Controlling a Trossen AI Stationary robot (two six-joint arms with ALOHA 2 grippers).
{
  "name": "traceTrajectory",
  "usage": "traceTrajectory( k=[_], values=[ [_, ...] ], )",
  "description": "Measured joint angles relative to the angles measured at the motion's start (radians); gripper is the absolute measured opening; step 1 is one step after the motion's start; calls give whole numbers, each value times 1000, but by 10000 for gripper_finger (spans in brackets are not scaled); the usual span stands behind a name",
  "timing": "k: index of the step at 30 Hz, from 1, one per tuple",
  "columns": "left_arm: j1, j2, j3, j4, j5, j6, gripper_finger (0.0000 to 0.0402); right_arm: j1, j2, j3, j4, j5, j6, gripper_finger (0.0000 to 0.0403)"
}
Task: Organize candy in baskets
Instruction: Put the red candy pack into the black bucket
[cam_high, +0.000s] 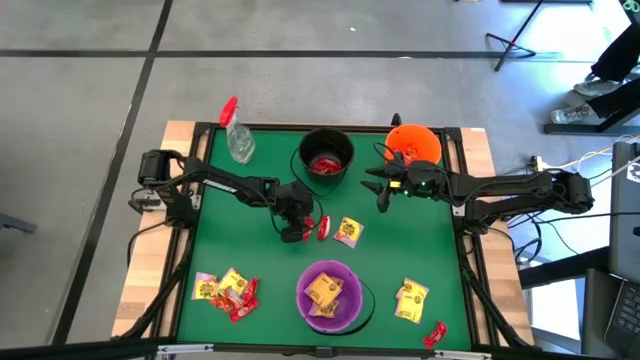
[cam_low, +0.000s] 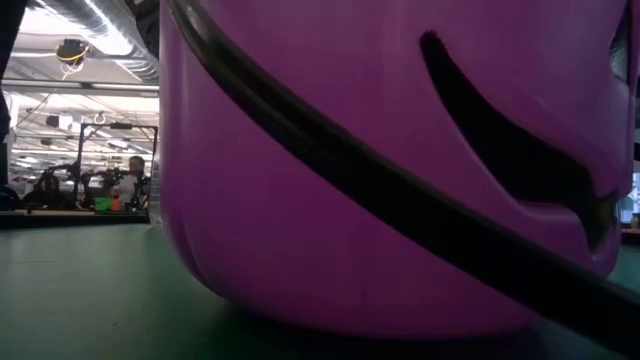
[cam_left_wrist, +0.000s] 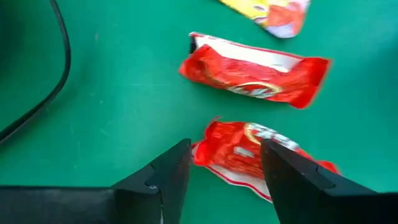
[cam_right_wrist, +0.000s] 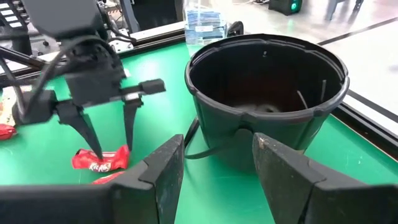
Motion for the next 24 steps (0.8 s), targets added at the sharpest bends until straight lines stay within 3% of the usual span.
traceTrajectory(
  k=[5,14,24],
  values=[
    [0,34,0,23,-4,4,140,0,0,0,-4,0,4,188],
    [9,35,0,23,-15,3,12,0,0,0,-5,0,4,188],
    [20,-33,37,-32,-38,-19,16,0,0,0,-9,-1,3,188]
  ],
)
